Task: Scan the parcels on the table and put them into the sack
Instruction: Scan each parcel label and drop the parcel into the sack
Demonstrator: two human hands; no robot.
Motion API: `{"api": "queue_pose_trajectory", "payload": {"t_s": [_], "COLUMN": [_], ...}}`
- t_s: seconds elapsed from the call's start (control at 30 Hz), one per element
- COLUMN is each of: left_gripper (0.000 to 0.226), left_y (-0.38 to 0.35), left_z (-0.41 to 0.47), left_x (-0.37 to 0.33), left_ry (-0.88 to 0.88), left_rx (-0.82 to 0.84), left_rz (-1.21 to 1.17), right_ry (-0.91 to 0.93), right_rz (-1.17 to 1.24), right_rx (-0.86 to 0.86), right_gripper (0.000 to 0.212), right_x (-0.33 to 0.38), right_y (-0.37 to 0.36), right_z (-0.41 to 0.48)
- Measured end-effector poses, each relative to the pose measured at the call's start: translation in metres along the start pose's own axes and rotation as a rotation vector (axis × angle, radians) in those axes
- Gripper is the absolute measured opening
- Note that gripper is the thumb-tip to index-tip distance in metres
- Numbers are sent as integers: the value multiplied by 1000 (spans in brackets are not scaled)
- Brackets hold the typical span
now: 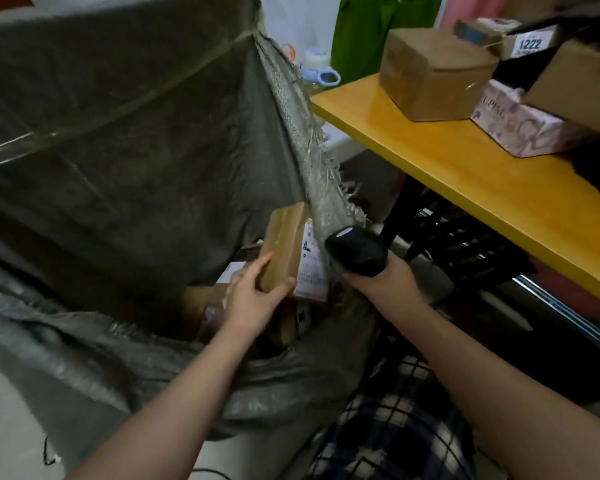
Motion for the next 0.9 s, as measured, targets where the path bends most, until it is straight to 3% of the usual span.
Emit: {"api": "queue_pose_trajectory", "payload": {"t_s": [0.1, 0.27, 0.5, 0.57, 0.7, 0.9], "left_gripper": [69, 70, 71, 65, 43, 34], "left_y": [3, -11, -16, -12, -8, -37], "left_z": [18, 46, 50, 42, 19, -17], "left_x": [-2, 3, 4, -12, -62, -156], "left_ry": [104, 251, 238, 175, -118, -493], "left_rx": [18, 155, 190, 117, -97, -98], "left_rz": [373, 648, 754, 783, 663, 582], "right_ry": [43, 54, 32, 49, 56, 122], "right_rz": [-146, -290, -263, -242, -118, 59], "right_rx": [-73, -212, -241, -247, -294, -431], "right_gripper": [44, 57, 60, 56, 50, 51], "right_x": [1, 5, -4, -3, 0, 21], "right_y": [14, 41, 57, 57, 69, 113], "right_z": [-4, -11, -14, -18, -33, -81]}}
Point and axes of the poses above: each hand's wrist, its own z-axis towards the middle knuckle, its own y-axis out of the back of the hand, x = y × z, the point moved 3 cm from there along z, towards the middle knuckle, and after that the axes turned 15 degrees about x, right-handed, at the moved point
